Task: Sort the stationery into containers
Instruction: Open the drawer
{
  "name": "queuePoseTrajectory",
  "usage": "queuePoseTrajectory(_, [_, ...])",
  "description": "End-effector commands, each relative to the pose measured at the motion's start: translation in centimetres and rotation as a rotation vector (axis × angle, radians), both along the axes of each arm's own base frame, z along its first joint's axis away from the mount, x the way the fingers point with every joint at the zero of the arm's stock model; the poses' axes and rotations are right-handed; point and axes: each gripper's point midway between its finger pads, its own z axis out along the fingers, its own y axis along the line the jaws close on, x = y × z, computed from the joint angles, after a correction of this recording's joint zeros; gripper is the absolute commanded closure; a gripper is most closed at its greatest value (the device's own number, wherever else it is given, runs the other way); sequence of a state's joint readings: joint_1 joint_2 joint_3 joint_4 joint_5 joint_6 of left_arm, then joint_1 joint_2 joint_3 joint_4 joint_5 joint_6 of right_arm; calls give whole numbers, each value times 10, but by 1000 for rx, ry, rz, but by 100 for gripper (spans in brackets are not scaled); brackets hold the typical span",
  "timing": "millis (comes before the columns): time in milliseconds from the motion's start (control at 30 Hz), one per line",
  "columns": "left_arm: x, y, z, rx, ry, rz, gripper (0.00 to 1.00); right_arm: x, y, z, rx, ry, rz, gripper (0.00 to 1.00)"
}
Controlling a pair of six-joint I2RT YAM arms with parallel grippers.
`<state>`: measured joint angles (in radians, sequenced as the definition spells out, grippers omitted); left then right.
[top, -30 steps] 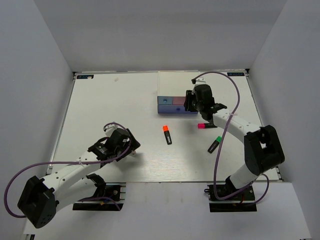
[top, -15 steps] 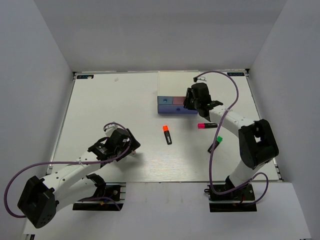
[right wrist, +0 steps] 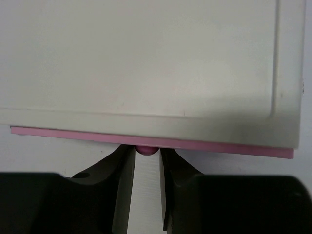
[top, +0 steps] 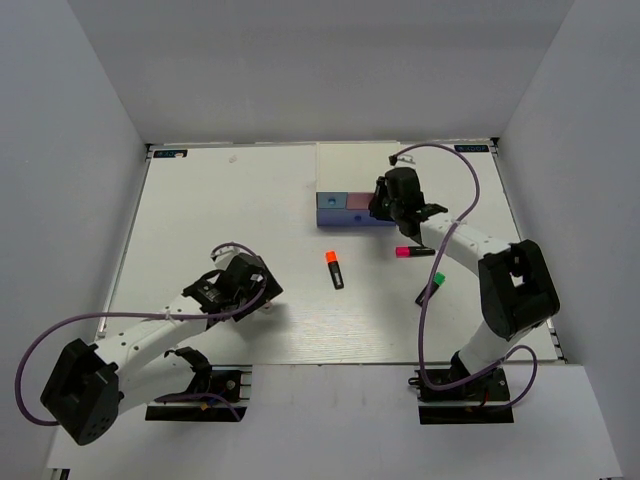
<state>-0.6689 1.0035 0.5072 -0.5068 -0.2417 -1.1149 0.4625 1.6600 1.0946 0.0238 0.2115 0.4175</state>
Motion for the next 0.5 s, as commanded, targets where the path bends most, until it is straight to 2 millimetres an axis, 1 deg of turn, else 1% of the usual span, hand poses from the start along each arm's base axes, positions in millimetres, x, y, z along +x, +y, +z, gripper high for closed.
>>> queuePoseTrajectory(0, [9,-8,12,-7,-11,-10,1,-12,1,24,50,-52,33,100])
queuePoseTrajectory(33, [11,-9,10,0,-3,-10,1,-17,2,22,56,-44,49,100])
queuePoseTrajectory(67, [12,-10,12,0,-2,-10,1,-28,0,6,46,-7,58,100])
queuePoseTrajectory(100, [11,-9,10,5,5,-10,1,-31,-1,15,57,-21,59,100])
queuePoseTrajectory(133, [10,-9,7,13,14,-10,1,-37,-4,8,53,-5,59,100])
queuePoseTrajectory(200, [12,-10,11,7,7,-10,1,-46,-8,5,49,7,58,100])
queuePoseTrajectory(267, [14,-9,11,14,2,-4,1,-51,-10,5,49,8,61,100])
queuePoseTrajectory(300, [14,-9,11,14,2,-4,1,-55,-12,1,49,18,62,100])
queuePoseTrajectory(333, [14,-9,11,14,2,-4,1,-57,-11,4,55,13,69,98])
queuePoseTrajectory(433, [15,-8,11,22,5,10,1,-57,-10,3,58,11,71,80])
queuePoseTrajectory(467, [16,-6,11,28,0,16,1,-56,-9,3,58,8,76,77])
